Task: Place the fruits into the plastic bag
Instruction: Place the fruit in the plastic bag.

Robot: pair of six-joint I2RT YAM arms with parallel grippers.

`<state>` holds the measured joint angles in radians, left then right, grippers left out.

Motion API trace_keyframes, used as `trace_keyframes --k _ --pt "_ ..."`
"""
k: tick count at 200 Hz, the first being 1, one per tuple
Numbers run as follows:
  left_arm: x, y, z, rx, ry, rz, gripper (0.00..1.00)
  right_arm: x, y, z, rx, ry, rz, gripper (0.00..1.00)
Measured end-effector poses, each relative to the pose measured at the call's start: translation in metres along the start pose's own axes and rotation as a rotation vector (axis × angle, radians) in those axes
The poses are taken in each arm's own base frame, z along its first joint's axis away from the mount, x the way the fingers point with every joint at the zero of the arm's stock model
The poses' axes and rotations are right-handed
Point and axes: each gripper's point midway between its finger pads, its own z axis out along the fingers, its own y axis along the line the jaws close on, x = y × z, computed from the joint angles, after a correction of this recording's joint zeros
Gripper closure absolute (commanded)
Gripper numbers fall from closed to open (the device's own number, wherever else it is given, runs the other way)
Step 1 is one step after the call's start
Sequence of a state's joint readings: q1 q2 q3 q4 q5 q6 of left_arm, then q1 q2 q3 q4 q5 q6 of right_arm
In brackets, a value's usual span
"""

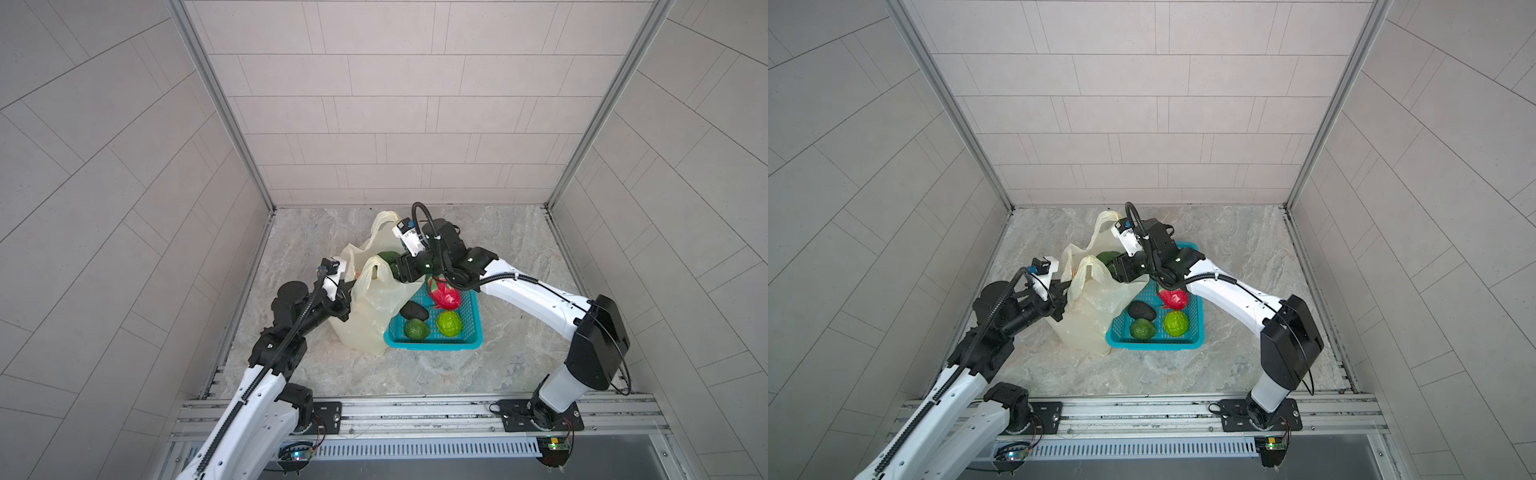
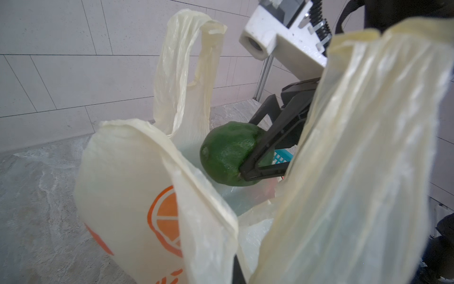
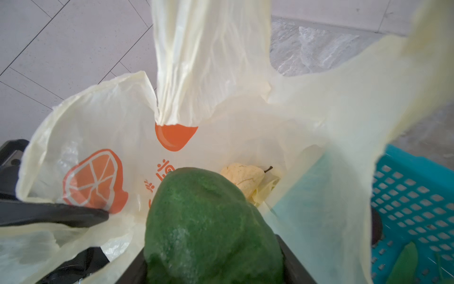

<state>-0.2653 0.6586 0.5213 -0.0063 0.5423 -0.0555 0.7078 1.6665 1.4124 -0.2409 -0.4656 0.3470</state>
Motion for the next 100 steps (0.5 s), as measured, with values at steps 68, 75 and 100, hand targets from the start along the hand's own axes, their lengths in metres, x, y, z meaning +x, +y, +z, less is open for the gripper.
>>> trace_keyframes --k 68,75,100 --pt "-0.004 -0.003 -0.004 0.008 -0.019 0.011 1.0 0.039 0.019 0.052 -0.056 0.141 -0.051 0.66" --pt "-0.004 -0.003 -0.004 0.004 -0.019 0.011 1.0 0.045 0.021 0.055 -0.058 0.159 -0.057 0.66" --pt "-0.003 0.0 -0.004 -0.015 -0.019 0.013 1.0 0.067 0.026 0.066 -0.051 0.226 -0.073 0.64"
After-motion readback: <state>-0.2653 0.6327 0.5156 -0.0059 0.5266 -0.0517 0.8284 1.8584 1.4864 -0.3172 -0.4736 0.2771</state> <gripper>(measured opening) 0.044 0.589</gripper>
